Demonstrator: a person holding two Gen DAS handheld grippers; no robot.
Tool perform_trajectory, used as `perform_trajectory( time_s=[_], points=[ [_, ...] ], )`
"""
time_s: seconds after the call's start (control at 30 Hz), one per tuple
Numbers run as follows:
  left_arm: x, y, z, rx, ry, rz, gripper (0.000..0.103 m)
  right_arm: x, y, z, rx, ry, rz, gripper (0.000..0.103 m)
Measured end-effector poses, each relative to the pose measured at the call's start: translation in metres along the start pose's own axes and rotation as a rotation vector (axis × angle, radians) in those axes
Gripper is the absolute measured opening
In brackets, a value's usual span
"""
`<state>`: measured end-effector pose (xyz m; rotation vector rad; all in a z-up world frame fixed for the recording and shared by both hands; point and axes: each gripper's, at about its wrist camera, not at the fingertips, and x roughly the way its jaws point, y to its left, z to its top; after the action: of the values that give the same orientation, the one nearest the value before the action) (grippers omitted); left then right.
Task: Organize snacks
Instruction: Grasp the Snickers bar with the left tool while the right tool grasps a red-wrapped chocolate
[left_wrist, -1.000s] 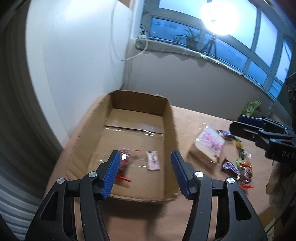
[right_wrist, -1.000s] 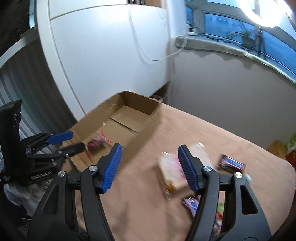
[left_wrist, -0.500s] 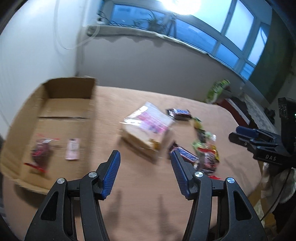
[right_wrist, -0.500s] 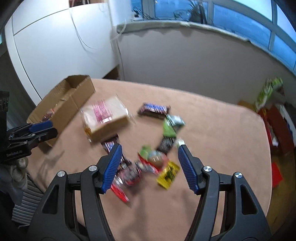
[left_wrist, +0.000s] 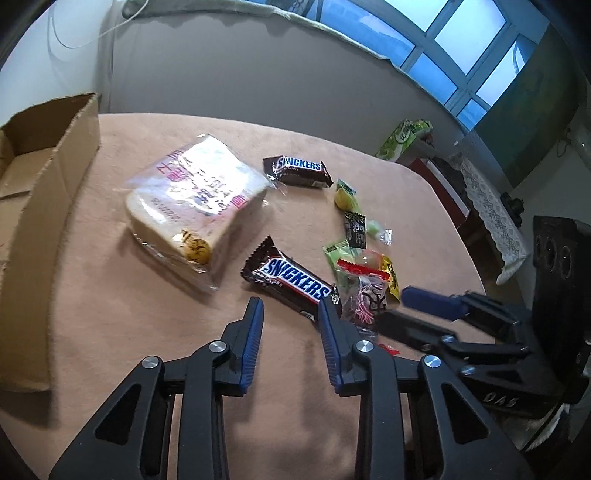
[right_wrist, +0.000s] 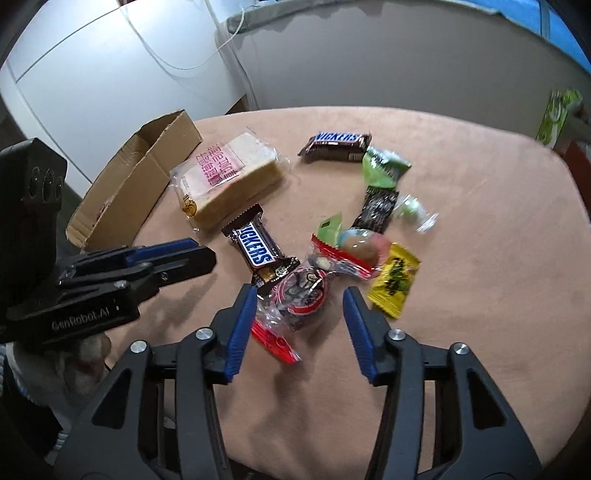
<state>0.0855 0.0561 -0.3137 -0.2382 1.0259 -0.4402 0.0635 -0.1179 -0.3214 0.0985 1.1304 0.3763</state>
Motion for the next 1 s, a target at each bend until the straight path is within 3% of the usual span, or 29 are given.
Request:
perform_trajectory(
  time_s=[0.17, 0.47, 0.83, 1.0],
  points=[
    [0.011, 0.001, 0.006, -0.026, 0.025, -0.010, 0.026, 0.015, -0.003, -0.001, 0.021, 0.022, 0.013, 0.050],
    [0.032, -0.003, 0.019, -0.055, 0.078, -0.009, 0.027, 0.018, -0.010, 0.002, -0.033, 0.021, -0.049, 0.048],
    [0.054, -0.026, 0.026, 0.065, 0.101, 0.128, 0.032, 0.014, -0.017, 0.002, -0.082, 0.037, -0.068, 0.047],
    [0.062, -0.023, 0.028, 0.057, 0.096, 0.141, 0.033, 0.017, -0.016, 0.004, -0.085, 0.040, -0.069, 0.047]
  ],
)
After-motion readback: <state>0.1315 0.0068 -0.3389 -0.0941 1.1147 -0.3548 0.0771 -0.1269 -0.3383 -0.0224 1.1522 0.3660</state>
